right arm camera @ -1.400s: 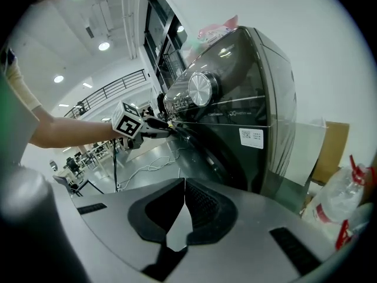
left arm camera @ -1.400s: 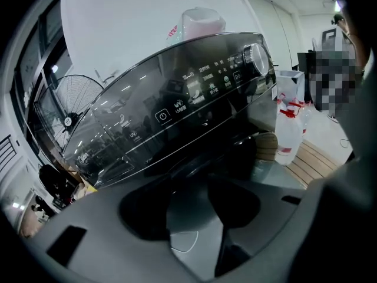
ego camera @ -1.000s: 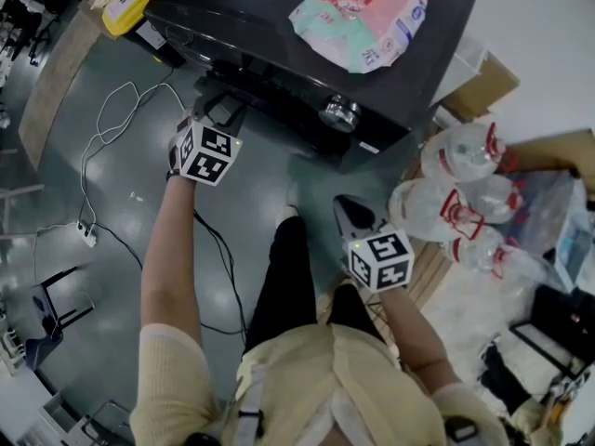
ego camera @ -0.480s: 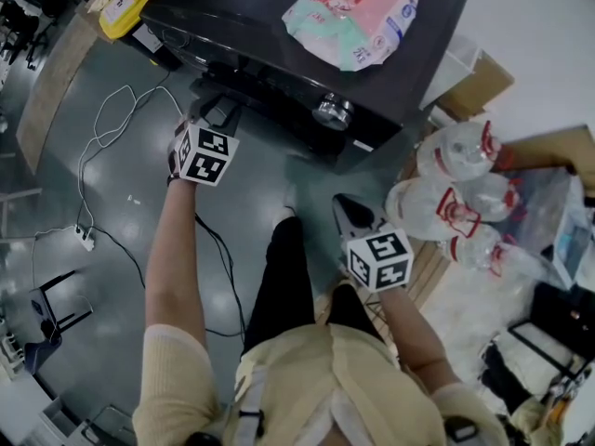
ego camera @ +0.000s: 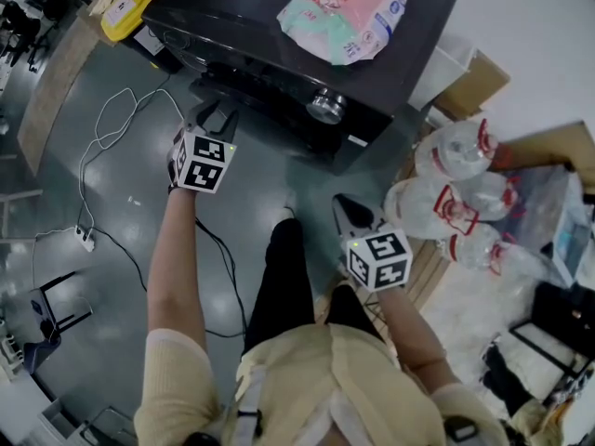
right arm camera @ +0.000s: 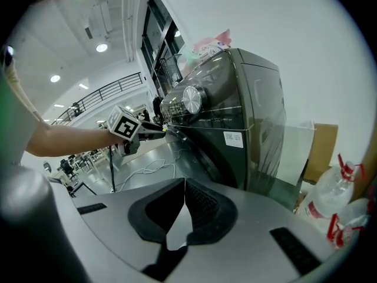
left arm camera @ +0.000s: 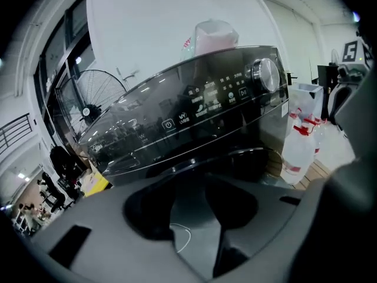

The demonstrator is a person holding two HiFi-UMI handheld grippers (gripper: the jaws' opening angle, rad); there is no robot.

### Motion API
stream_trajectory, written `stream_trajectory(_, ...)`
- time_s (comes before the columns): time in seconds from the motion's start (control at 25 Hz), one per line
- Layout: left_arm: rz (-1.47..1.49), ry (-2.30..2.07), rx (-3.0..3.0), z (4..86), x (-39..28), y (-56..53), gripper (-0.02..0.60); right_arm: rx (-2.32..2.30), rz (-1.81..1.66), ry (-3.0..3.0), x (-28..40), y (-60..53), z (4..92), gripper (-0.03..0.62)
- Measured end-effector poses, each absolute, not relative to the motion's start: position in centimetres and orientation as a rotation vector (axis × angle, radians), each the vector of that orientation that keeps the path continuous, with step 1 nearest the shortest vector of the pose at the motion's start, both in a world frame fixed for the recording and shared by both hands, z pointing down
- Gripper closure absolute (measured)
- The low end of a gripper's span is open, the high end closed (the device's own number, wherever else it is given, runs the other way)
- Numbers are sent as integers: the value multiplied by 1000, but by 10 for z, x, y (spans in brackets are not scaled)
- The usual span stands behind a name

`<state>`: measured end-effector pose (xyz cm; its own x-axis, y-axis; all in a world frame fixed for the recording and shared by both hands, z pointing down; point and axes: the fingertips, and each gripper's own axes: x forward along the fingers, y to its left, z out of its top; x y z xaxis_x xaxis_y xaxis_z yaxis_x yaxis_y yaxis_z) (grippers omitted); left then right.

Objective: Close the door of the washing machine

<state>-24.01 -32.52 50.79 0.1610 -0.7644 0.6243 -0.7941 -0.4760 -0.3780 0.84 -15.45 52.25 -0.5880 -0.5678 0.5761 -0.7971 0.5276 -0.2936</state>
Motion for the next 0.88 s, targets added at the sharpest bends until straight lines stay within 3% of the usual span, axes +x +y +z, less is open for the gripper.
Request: stream_trajectory(0.88,956,-1703,2367,393,-184,-236,423,1227,651,-2449,31,-166,480,588)
